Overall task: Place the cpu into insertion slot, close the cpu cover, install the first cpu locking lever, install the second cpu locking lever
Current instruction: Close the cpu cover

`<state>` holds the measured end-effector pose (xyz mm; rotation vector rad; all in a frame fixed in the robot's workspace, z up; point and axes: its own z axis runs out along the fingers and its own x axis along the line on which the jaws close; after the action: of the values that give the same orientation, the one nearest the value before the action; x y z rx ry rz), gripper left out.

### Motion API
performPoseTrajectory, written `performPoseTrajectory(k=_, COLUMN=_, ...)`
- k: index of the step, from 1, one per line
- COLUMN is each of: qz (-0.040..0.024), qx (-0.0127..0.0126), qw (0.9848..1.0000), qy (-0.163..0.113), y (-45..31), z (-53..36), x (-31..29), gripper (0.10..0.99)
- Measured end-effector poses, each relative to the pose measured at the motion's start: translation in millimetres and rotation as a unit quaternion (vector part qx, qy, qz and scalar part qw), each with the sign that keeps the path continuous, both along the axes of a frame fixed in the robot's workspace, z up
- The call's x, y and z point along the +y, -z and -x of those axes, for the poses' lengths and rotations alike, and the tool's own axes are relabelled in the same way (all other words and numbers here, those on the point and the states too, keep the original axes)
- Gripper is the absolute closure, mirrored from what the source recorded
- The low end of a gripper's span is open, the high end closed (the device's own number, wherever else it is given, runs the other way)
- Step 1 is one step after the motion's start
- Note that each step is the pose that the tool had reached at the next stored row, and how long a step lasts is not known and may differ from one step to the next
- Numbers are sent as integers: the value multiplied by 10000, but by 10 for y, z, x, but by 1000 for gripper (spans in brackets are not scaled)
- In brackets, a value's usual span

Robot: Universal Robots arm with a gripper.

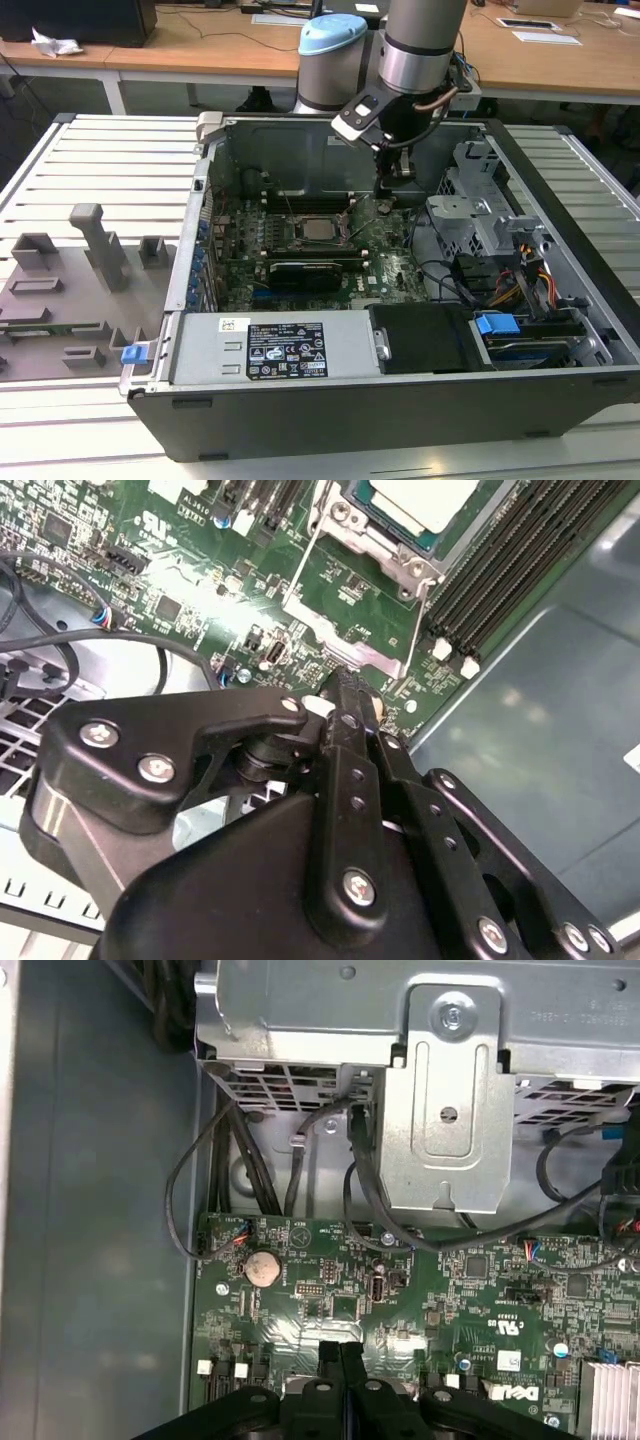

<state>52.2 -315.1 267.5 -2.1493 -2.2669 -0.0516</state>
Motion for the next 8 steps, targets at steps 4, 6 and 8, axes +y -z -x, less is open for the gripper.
performPoseTrajectory(k=4, qz=3, qx=0, qw=10000, qy=-13, y=29, z=-42, x=-1, gripper=980)
performPoseTrajectory(k=6, qz=4, qx=1, qw=10000, qy=-14, y=46, z=-51, x=-2, gripper=980)
performPoseTrajectory(k=8, qz=5, qx=7, qw=10000, qy=-14, y=83, z=-57, x=-14, gripper=980)
